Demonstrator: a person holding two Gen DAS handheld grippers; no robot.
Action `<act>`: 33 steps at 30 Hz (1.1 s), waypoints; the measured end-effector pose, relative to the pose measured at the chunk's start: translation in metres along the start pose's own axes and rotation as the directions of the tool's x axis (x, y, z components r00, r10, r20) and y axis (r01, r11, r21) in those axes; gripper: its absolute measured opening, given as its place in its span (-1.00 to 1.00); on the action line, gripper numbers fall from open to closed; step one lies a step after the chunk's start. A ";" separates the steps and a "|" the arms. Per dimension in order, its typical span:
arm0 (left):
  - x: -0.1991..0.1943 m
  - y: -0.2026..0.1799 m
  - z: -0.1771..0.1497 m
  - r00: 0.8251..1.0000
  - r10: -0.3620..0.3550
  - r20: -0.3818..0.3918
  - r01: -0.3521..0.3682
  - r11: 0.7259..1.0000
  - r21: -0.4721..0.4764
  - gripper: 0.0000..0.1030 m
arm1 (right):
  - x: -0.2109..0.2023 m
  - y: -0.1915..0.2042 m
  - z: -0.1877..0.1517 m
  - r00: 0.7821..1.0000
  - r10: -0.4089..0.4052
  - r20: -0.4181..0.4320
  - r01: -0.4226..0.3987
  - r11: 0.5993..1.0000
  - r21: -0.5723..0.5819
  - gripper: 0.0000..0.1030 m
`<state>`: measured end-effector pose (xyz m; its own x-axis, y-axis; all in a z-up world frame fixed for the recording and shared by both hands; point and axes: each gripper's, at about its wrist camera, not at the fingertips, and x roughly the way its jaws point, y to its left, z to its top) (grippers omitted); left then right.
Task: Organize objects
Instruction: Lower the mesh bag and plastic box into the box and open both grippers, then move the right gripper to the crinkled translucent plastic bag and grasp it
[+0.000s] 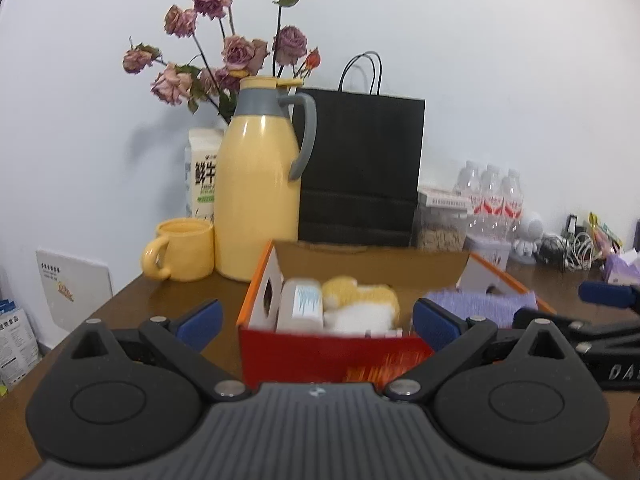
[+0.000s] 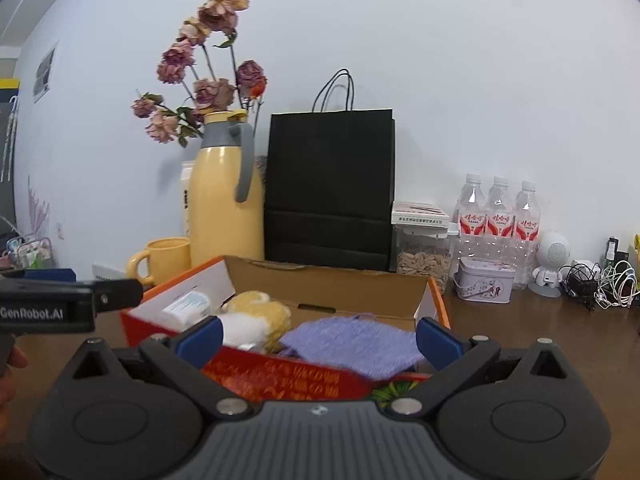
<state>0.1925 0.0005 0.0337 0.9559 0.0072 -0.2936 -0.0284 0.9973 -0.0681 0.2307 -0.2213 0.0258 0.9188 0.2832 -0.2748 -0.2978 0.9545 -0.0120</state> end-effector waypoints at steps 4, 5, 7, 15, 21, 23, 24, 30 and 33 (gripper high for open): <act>-0.011 0.008 -0.015 0.999 0.010 -0.043 -0.010 1.000 -0.005 1.00 | -0.016 0.004 -0.010 1.000 0.007 -0.010 -0.007 1.000 -0.001 1.00; -0.014 0.010 -0.017 0.999 0.012 -0.049 -0.012 1.000 -0.008 1.00 | -0.020 0.005 -0.013 1.000 0.010 -0.016 -0.010 1.000 0.001 1.00; -0.021 0.014 -0.022 0.998 0.015 -0.059 -0.016 1.000 -0.010 1.00 | -0.027 0.007 -0.018 1.000 0.014 -0.028 -0.014 1.000 0.003 1.00; -0.044 0.020 -0.031 0.996 0.007 -0.088 -0.008 1.000 -0.004 1.00 | -0.053 0.016 -0.036 0.998 0.031 -0.062 -0.031 1.000 0.001 1.00; -0.057 0.022 -0.033 0.995 0.005 -0.096 -0.005 1.000 0.002 1.00 | -0.067 0.019 -0.042 0.996 0.047 -0.077 -0.047 0.999 0.006 1.00; -0.061 0.023 -0.034 0.995 0.007 -0.098 -0.007 1.000 0.005 1.00 | -0.070 0.020 -0.045 0.995 0.056 -0.085 -0.056 0.998 0.006 1.00; -0.062 0.024 -0.035 0.995 0.008 -0.100 -0.008 1.000 0.005 1.00 | -0.071 0.021 -0.046 0.994 0.061 -0.090 -0.060 0.998 0.005 1.00; -0.064 0.027 -0.040 0.993 0.010 -0.118 -0.011 1.000 -0.001 1.00 | -0.067 0.028 -0.055 0.988 0.081 -0.134 -0.082 0.997 -0.003 1.00; -0.064 0.028 -0.043 0.992 0.007 -0.126 -0.008 1.000 -0.003 1.00 | -0.064 0.034 -0.058 0.983 0.094 -0.157 -0.098 0.995 -0.016 1.00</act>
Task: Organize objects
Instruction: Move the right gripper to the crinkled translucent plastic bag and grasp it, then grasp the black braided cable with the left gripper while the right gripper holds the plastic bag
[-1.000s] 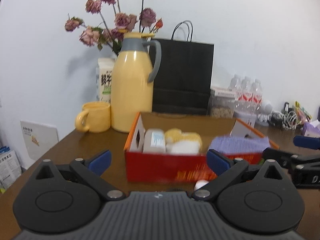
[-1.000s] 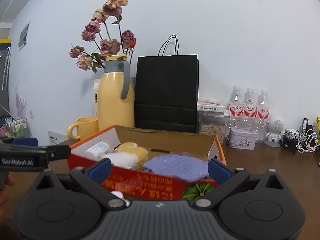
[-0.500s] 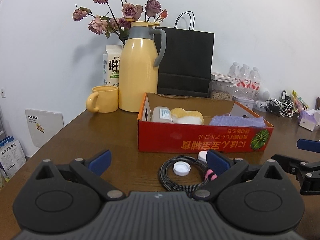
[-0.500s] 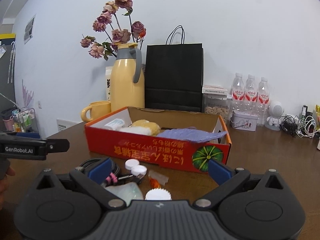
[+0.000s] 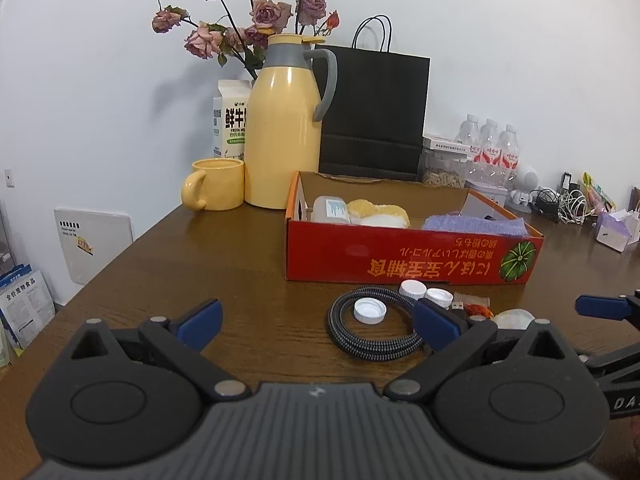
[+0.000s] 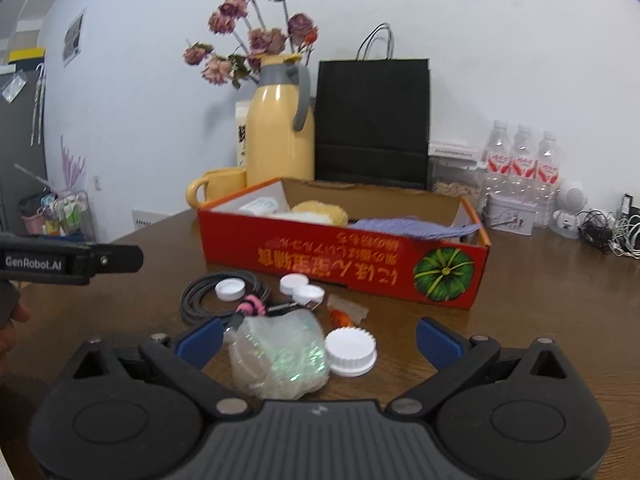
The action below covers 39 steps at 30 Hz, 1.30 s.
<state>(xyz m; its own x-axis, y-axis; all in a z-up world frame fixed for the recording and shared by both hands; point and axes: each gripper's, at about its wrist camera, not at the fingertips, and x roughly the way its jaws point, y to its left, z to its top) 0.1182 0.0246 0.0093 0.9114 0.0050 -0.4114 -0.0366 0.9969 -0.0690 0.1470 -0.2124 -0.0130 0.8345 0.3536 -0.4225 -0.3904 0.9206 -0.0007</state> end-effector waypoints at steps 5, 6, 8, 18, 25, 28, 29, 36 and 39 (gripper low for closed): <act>0.003 0.000 -0.003 1.000 -0.005 -0.011 0.005 1.000 -0.002 1.00 | 0.011 0.007 -0.003 0.999 0.022 -0.041 -0.022 1.000 -0.021 1.00; 0.003 0.000 -0.003 1.000 -0.007 -0.014 0.007 1.000 -0.002 1.00 | 0.014 0.008 -0.003 0.999 0.024 -0.048 -0.025 0.999 -0.023 1.00; 0.004 0.001 -0.004 1.000 -0.009 -0.018 0.008 1.000 -0.003 1.00 | 0.019 0.010 -0.003 0.998 0.025 -0.063 -0.027 0.999 -0.031 1.00; 0.009 0.002 -0.007 0.999 -0.017 -0.033 0.017 1.000 -0.011 1.00 | 0.026 0.014 -0.003 0.993 0.076 -0.087 -0.080 0.996 -0.038 -0.07; 0.012 0.003 -0.008 0.999 -0.024 -0.046 0.023 1.000 -0.020 1.00 | 0.024 0.017 -0.004 0.992 0.102 -0.077 -0.107 0.993 -0.053 -0.26; 0.013 0.003 -0.008 0.999 -0.025 -0.047 0.024 0.999 -0.022 1.00 | 0.022 0.017 -0.004 0.992 0.101 -0.070 -0.105 0.993 -0.054 -0.28; 0.013 0.003 -0.008 0.999 -0.026 -0.048 0.025 0.999 -0.023 1.00 | 0.021 0.017 -0.004 0.993 0.100 -0.066 -0.104 0.993 -0.056 -0.28; 0.014 0.003 -0.008 0.998 -0.030 -0.053 0.028 0.999 -0.026 1.00 | 0.015 0.018 -0.003 0.997 0.071 -0.024 -0.073 0.995 -0.071 -0.28; 0.015 0.002 -0.008 0.998 -0.030 -0.055 0.028 0.999 -0.025 1.00 | 0.012 0.017 -0.002 0.999 0.054 0.004 -0.054 0.996 -0.071 -0.28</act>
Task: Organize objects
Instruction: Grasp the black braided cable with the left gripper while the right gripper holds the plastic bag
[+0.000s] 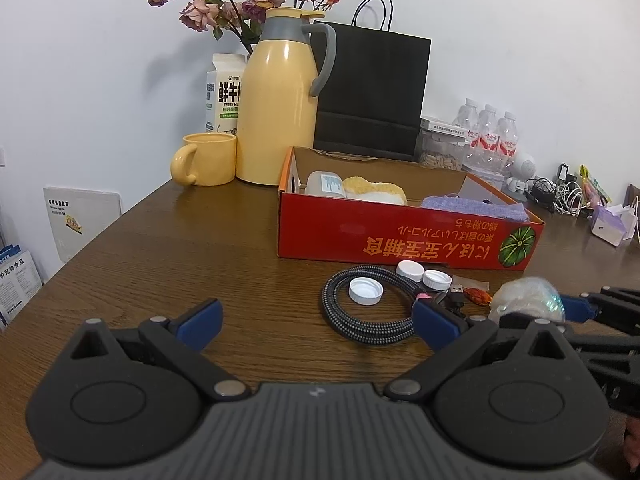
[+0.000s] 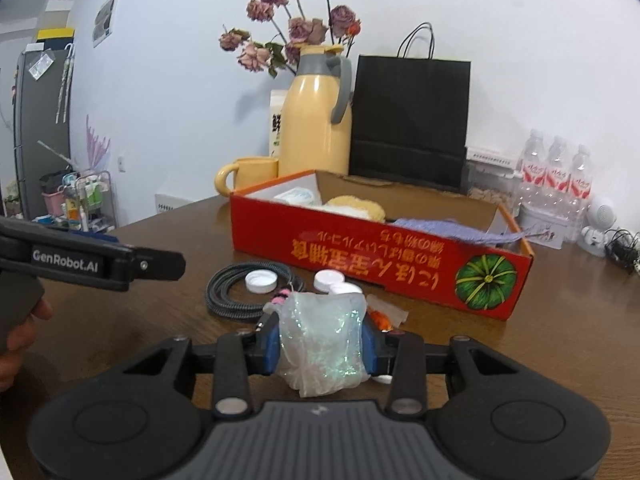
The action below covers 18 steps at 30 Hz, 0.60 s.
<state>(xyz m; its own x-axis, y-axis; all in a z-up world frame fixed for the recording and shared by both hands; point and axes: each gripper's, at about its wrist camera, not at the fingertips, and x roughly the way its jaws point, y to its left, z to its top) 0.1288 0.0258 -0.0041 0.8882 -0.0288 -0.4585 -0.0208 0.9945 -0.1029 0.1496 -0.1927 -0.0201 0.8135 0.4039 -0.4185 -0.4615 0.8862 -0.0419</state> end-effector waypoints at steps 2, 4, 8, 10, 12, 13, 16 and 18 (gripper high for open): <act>0.001 -0.001 0.000 1.000 0.000 -0.001 0.000 1.000 0.001 1.00 | -0.003 -0.003 0.002 1.000 -0.008 0.022 0.008 1.000 0.015 -0.28; 0.001 -0.002 0.001 1.000 -0.001 -0.003 0.001 1.000 0.003 1.00 | -0.005 -0.006 0.005 0.999 -0.015 0.048 0.014 0.999 0.029 -0.28; 0.002 -0.004 0.001 1.000 -0.004 -0.005 0.004 1.000 0.010 1.00 | -0.004 -0.011 0.009 0.998 -0.026 0.062 0.024 0.999 0.038 -0.28; 0.003 -0.005 0.002 1.000 -0.005 -0.007 0.005 1.000 0.014 1.00 | -0.003 -0.013 0.011 0.998 -0.024 0.064 0.021 0.999 0.040 -0.28; 0.005 -0.006 0.003 1.000 -0.006 -0.012 0.007 1.000 0.019 1.00 | -0.003 -0.015 0.013 0.997 -0.025 0.069 0.022 0.999 0.038 -0.28; 0.006 -0.007 0.004 1.000 -0.008 -0.014 0.008 1.000 0.021 1.00 | -0.002 -0.016 0.014 0.997 -0.027 0.071 0.024 0.999 0.036 -0.28; 0.009 -0.009 0.007 1.000 -0.014 -0.022 0.014 1.000 0.023 1.00 | 0.001 -0.021 0.018 0.996 -0.035 0.079 0.033 0.999 0.029 -0.28; 0.012 -0.010 0.010 1.000 -0.018 -0.024 0.018 0.999 0.028 1.00 | 0.003 -0.024 0.021 0.996 -0.042 0.081 0.040 0.999 0.024 -0.28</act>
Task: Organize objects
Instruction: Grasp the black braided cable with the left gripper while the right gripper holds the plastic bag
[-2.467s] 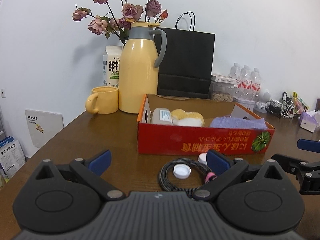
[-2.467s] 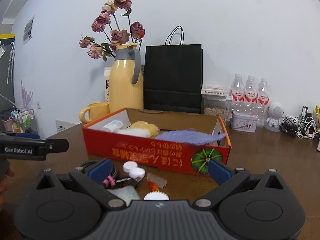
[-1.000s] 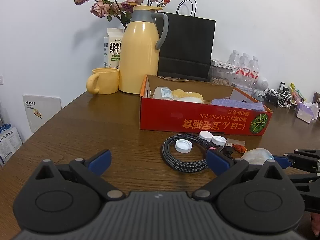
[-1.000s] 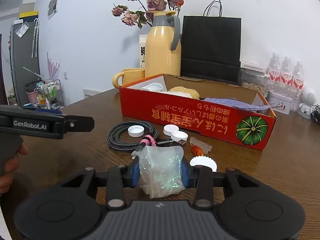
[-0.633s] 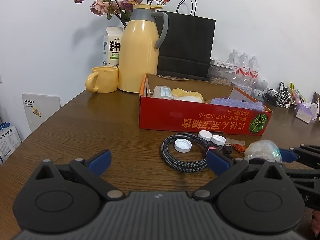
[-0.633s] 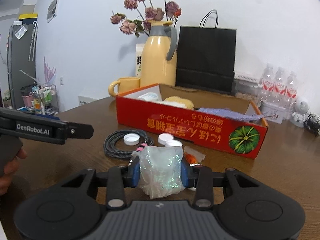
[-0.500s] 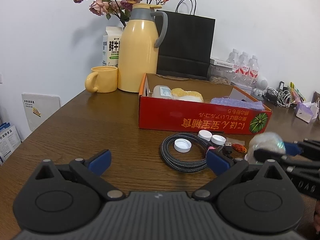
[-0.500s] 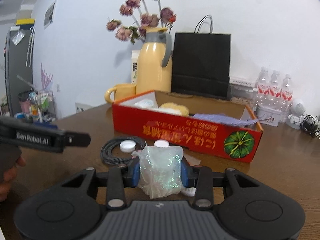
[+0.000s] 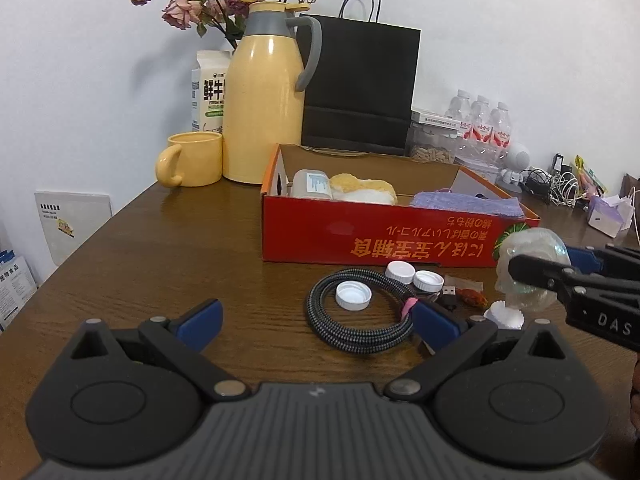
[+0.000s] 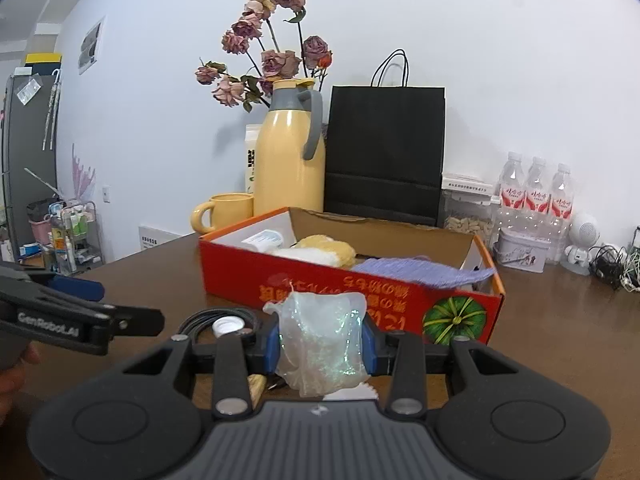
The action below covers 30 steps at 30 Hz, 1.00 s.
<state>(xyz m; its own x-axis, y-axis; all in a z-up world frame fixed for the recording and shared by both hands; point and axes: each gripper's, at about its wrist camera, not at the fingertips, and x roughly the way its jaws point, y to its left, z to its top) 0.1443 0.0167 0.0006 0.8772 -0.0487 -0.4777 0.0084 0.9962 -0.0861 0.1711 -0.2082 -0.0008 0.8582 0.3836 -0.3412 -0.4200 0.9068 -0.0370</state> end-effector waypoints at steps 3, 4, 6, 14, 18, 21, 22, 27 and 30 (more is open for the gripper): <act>0.004 -0.003 0.006 1.000 0.003 0.003 -0.003 1.000 0.016 1.00 | 0.007 -0.006 0.005 1.000 -0.017 0.006 0.017 1.000 -0.016 -0.28; 0.006 -0.004 0.008 1.000 0.004 0.004 -0.004 1.000 0.022 1.00 | 0.010 -0.008 0.006 1.000 -0.024 0.009 0.024 1.000 -0.018 -0.28; 0.011 -0.008 0.011 1.000 0.008 -0.002 -0.008 0.999 0.037 1.00 | 0.016 -0.016 0.007 0.999 -0.031 0.006 0.031 0.999 0.006 -0.28; 0.039 -0.018 0.019 0.995 -0.038 -0.092 0.044 0.997 0.065 1.00 | 0.022 -0.031 -0.002 0.998 -0.055 -0.005 0.056 0.996 0.069 -0.28; 0.056 -0.024 0.025 0.984 -0.072 -0.165 0.085 0.994 0.075 1.00 | 0.023 -0.031 -0.005 0.998 -0.067 -0.014 0.068 0.995 0.070 -0.27; 0.072 -0.031 0.029 0.973 -0.057 -0.222 0.084 0.990 0.117 1.00 | 0.023 -0.031 -0.005 0.998 -0.064 -0.013 0.065 0.995 0.073 -0.27; 0.077 -0.033 0.029 0.970 -0.044 -0.238 0.078 0.988 0.133 1.00 | 0.023 -0.031 -0.005 0.998 -0.061 -0.013 0.061 0.996 0.071 -0.27; 0.098 -0.038 0.025 0.953 -0.033 -0.300 0.088 0.981 0.171 1.00 | 0.024 -0.029 -0.007 0.998 -0.054 -0.018 0.055 0.997 0.062 -0.27; 0.105 -0.036 0.020 0.953 -0.045 -0.301 0.091 0.986 0.140 1.00 | 0.024 -0.029 -0.007 0.998 -0.052 -0.020 0.053 0.997 0.064 -0.27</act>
<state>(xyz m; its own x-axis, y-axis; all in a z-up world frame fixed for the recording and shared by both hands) 0.2457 -0.0228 -0.0292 0.6909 -0.1132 -0.7140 0.1556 0.9878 -0.0059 0.2020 -0.2265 -0.0145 0.8727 0.3321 -0.3579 -0.3538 0.9353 0.0053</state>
